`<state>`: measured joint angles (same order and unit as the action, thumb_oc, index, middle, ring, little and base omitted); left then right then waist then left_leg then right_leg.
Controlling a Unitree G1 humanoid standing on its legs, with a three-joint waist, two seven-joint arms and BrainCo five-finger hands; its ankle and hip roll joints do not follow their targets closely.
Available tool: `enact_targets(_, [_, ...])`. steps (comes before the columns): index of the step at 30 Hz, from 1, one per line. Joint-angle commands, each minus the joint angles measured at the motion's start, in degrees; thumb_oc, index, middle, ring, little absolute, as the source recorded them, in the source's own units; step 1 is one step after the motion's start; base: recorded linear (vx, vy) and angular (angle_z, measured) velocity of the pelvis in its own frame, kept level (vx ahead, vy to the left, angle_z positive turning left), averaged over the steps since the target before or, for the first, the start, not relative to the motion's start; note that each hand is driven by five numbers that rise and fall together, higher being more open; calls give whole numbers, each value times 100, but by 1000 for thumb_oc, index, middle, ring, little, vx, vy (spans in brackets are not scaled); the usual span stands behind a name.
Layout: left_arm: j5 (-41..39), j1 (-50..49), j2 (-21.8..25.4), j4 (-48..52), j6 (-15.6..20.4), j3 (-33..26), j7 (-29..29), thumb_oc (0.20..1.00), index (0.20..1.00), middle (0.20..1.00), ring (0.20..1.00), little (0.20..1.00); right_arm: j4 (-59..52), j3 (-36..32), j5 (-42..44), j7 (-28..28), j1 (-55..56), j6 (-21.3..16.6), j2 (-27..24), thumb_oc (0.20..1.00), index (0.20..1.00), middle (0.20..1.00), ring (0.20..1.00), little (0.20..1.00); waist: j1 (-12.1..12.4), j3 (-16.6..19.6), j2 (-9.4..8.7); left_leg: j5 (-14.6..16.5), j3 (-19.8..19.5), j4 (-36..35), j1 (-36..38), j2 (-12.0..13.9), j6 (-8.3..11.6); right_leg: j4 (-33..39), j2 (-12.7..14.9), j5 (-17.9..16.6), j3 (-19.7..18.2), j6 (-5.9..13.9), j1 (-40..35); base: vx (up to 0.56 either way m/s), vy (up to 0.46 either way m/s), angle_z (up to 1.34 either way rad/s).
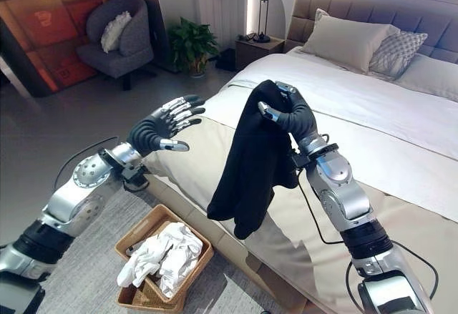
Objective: Pick up clothes into the bucket
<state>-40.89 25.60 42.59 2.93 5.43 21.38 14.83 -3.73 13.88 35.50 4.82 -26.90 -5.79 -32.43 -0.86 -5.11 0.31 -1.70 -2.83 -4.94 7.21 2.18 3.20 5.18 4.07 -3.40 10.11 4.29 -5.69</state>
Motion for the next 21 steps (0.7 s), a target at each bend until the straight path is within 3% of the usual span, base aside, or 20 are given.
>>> enact_targets(1, [499, 601, -217, -520, 257, 112, -278, 1000, 1000, 1000, 1000, 1000, -524, -143, 23, 60, -896, -343, 153, 200, 200, 200, 200, 200, -93, 270, -294, 522, -87, 545, -136, -207, -79, -475, 383, 506, 160, 291, -201, 0, 0, 0])
enact_targets(11, [1383, 778, -1051, -912, 134, 556, -359, 1000, 1000, 1000, 1000, 1000, -739, 138, 49, 147, -1094, -314, 482, 200, 200, 200, 200, 200, -135, 271, -288, 478, -83, 557, -169, -245, -135, -476, 412, 451, 128, 296, -151, -10, 3, 0])
enact_targets(21, [1564, 741, -1677, -1314, 22, 756, -436, 1000, 1000, 1000, 1000, 1000, -926, 366, 222, 187, -1268, -353, 766, 200, 200, 200, 200, 200, -174, 266, -277, 496, -60, 585, -183, -251, -172, -473, 428, 431, 69, 297, -120, 0, 0, 0])
